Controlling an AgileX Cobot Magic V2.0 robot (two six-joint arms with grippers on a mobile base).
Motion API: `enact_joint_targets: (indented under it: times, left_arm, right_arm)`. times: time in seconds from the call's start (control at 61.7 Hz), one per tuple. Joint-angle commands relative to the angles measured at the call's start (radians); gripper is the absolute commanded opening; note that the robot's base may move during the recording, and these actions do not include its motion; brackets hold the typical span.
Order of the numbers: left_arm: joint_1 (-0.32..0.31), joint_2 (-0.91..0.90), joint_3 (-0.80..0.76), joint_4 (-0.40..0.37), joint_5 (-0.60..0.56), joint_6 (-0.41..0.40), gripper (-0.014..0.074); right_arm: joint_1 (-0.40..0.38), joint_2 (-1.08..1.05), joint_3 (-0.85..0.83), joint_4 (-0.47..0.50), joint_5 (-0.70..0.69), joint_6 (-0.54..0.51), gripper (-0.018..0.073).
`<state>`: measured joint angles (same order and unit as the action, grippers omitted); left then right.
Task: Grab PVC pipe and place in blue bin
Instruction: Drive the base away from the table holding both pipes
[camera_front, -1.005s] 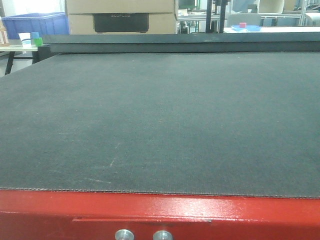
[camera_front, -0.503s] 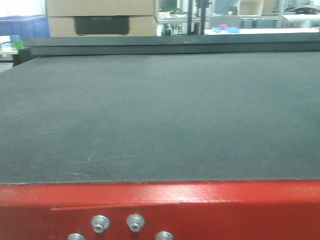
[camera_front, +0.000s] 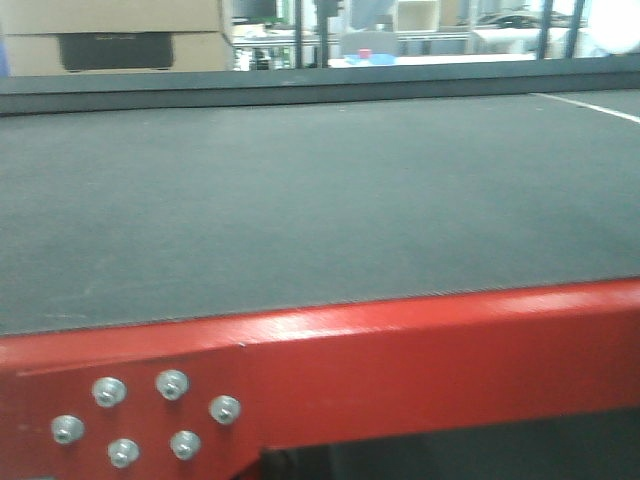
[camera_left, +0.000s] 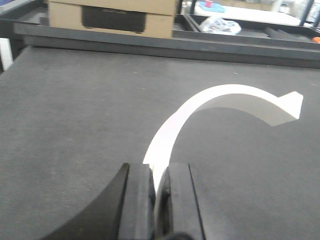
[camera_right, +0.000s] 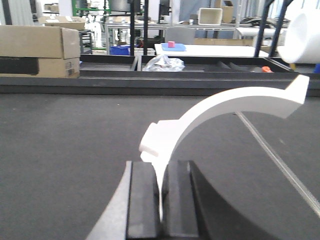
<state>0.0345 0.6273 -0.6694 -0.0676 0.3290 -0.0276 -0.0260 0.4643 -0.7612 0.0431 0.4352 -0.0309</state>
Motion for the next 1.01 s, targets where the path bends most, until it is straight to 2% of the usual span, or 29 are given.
enact_joint_targets:
  times: [0.0,0.989]
  left_arm:
    - [0.003,-0.005,-0.002,-0.005,-0.032,-0.002,-0.0111]
    - [0.003,-0.005,-0.002,-0.005,-0.032,-0.002,-0.0111]
  right_arm:
    - [0.0,-0.002,0.001,-0.001,-0.025,-0.002,-0.0169]
    - [0.0,-0.002,0.001,-0.001,-0.025,-0.002,-0.0169]
